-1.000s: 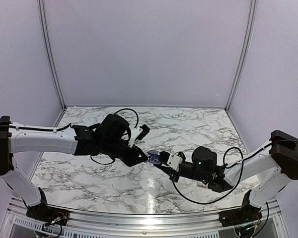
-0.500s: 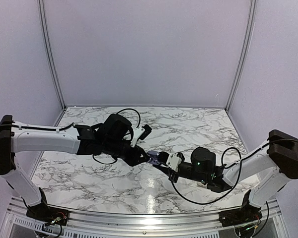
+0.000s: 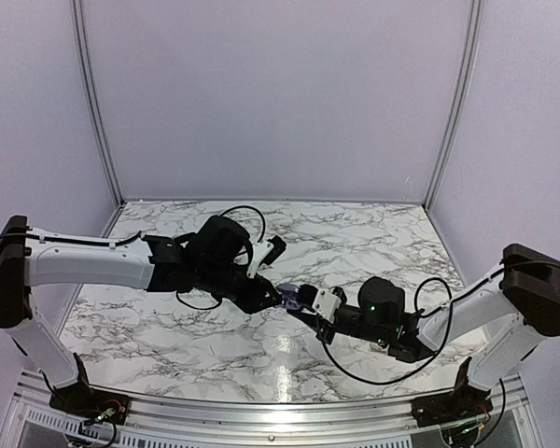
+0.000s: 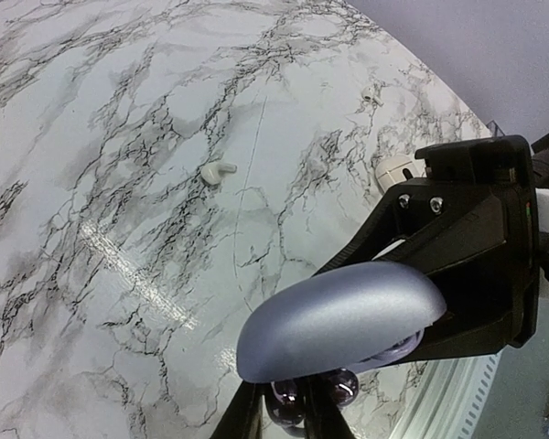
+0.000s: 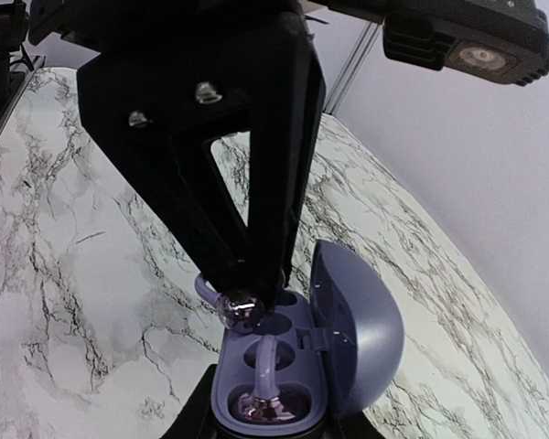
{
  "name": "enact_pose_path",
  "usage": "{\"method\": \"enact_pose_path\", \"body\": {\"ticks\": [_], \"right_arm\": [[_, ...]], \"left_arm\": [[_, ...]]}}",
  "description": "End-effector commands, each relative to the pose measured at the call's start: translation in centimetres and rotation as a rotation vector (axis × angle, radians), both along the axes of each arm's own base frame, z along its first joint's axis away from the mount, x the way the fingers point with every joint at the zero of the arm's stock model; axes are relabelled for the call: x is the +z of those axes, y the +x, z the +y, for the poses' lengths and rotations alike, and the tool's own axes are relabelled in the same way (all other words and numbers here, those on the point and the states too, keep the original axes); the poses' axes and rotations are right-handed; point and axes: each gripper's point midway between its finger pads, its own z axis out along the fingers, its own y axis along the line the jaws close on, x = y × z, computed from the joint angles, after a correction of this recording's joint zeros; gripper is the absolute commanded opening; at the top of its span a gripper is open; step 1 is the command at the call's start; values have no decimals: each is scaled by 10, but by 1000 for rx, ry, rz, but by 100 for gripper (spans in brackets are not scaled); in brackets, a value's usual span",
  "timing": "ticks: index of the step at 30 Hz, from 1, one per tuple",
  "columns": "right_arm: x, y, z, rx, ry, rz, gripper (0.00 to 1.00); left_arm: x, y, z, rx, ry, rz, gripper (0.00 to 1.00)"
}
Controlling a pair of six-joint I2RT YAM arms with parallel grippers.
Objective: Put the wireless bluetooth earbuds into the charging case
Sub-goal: Insert the left earbud into the left side groove of the charging case.
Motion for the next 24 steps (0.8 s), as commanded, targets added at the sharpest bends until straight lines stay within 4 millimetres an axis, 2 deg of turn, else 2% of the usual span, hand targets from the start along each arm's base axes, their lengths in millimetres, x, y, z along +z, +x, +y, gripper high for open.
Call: {"method": "enact_pose_path", "body": {"ticks": [1,24], "right_arm": [[27,-2,14,34,98,-26,0],[29,1,15,3,191,-28,0]], "left_arm": [[2,-2,-7,-11,-1,19,17],[1,11,-12,120,-1,100,13]]}}
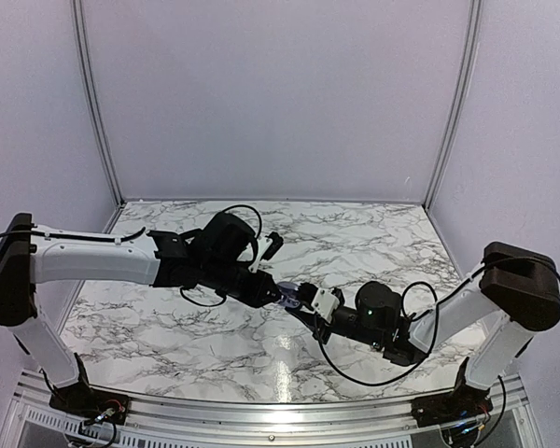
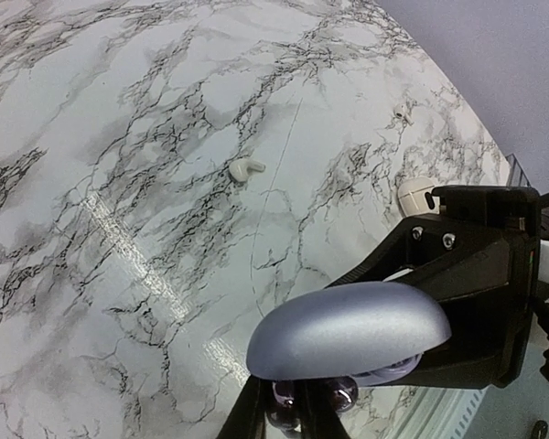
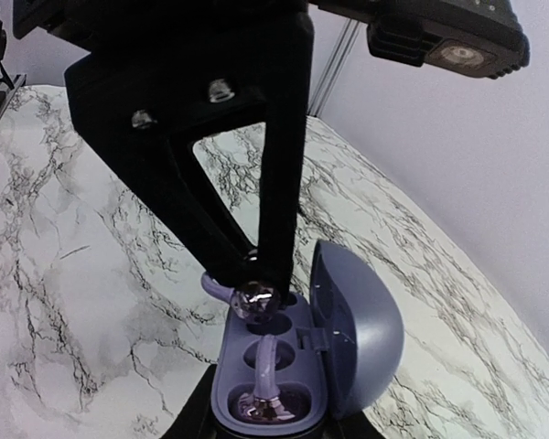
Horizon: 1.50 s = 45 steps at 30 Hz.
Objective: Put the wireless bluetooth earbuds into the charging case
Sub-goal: Insert the left earbud into the left side groove of the charging case.
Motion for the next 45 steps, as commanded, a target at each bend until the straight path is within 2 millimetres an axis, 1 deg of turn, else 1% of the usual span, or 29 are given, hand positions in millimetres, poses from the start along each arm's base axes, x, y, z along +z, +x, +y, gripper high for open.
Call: {"method": "enact_pose_path", "body": {"ticks": [1,7,13,22,25,27,31,33,39,45], "right_arm": [[35,-7,13,46,130,-48,0],[34,-7,14,48,139,-46,0],[36,-4,10,21,162,-52,0],[40,-4,7,13,198,-47,0],[40,-4,8,13,203,-44,0],[40,1,5,-19,206,-42,0],[42,1,6,-19,214,-40,0],[42,2,6,-23,217,-38,0],[43,-1,7,-3,228,-36,0],[43,-3,5,-3,232,-36,0]], "left_arm": [[3,0,-12,3,-17,23,13],[-1,1,-14,1,1,36,15],[-8,0,-8,15,30,44,14],[-9,-1,-1,32,49,45,14],[-9,0,0,35,52,47,13],[-10,-1,-1,32,55,50,13],[-10,-1,-1,33,58,50,14],[-10,-2,-1,29,60,52,15],[-9,-2,-2,32,59,52,23],[-8,0,1,42,72,45,25]]}}
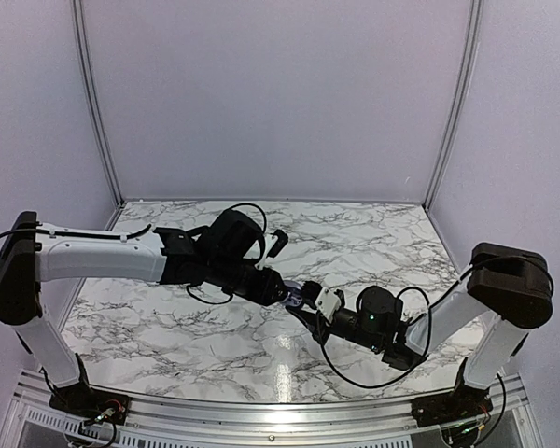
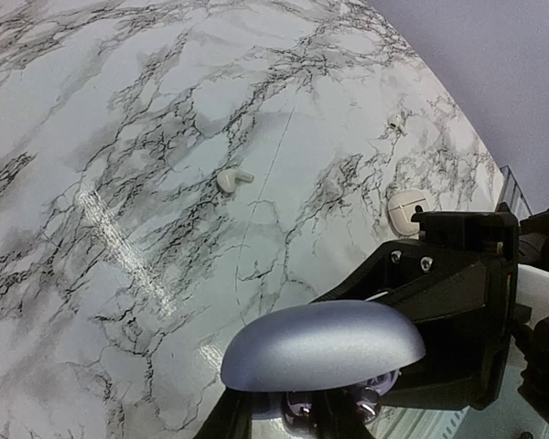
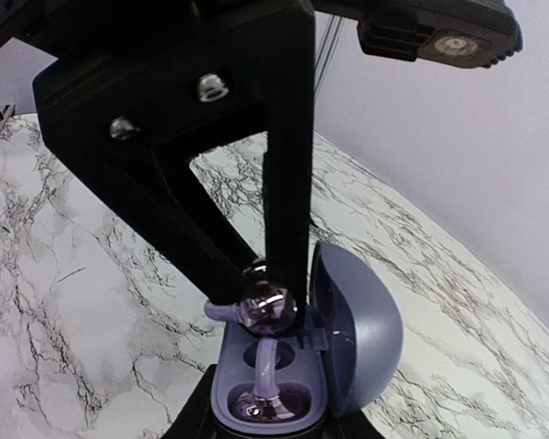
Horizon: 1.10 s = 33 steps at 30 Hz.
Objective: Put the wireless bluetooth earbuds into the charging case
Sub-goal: Insert the left earbud into the left side groove of the charging case.
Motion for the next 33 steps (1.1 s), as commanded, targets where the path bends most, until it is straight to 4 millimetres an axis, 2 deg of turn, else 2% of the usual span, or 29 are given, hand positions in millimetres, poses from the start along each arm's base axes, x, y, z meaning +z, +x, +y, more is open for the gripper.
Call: {"method": "enact_pose_path", "body": {"ticks": [1,8,12,22,33], "right_arm": [[43,-5,6,27,152,-71,0],[43,-4,6,22,150,-72,0],[41,-4,6,22,148,-65,0],[37,-5,5,24,162,-43,0],[41,-14,3,71,181,-45,0]], "left_arm": [[-12,-3,12,15,82,18,25],[-14,1,18,41,115,6,20],[-11,0,17,35,113,-2,26],[-6,5,20,65,112,-22,28],[-12,11,28,103,147,-23,29]]}}
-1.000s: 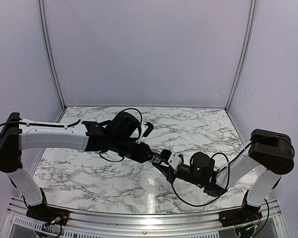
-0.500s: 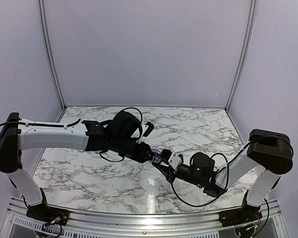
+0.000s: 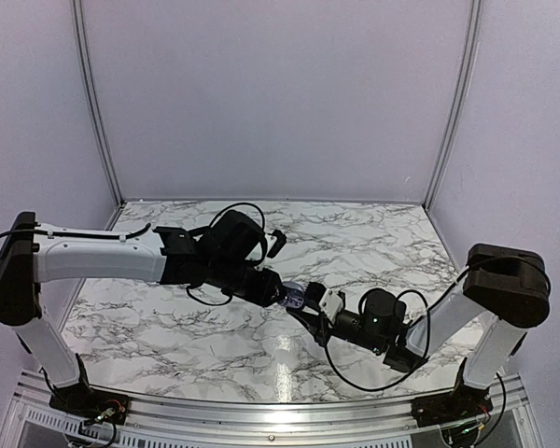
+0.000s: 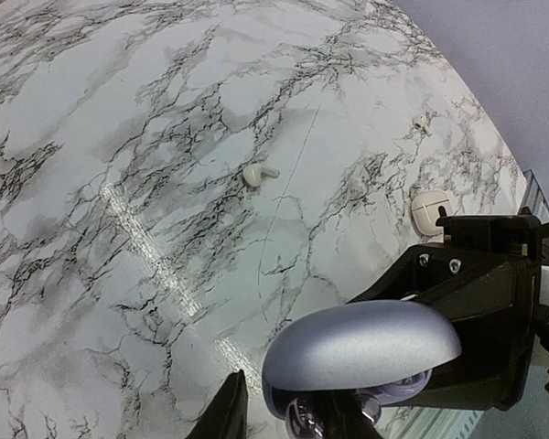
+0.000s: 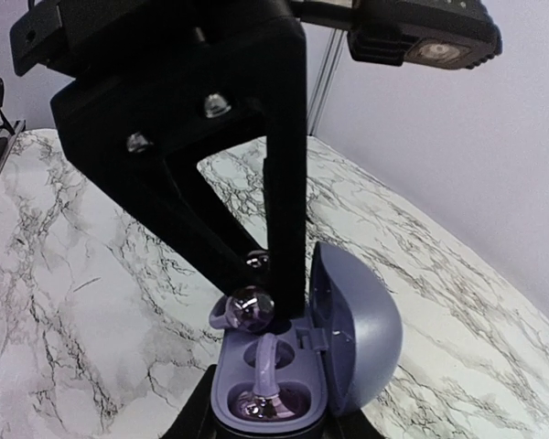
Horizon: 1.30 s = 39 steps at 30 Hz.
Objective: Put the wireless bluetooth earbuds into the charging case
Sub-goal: Insert the left earbud into the left side groove of the charging case.
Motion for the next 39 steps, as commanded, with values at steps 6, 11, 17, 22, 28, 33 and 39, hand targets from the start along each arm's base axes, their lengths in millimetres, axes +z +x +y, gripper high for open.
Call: {"method": "enact_pose_path", "body": {"ticks": [6,11,17,22,28,33,39], "right_arm": [[39,-10,4,65,148,-53,0],[35,-12,8,87,148,-33,0],[30,-9,10,77,143,-19,0],[24,-10,12,92,141,-7,0],[20,-12,13,103,148,10,0],[20,-10,12,98,154,16,0],[20,-9,10,99,164,26,0]], "left_arm": [[-9,6,19,51,86,2,29],[-6,6,14,37,71,6,33],[0,7,12,37,59,1,34],[3,8,11,40,59,-4,34],[6,9,9,36,56,-6,36],[6,8,7,28,56,1,39],[10,9,8,36,55,-10,40]]}}
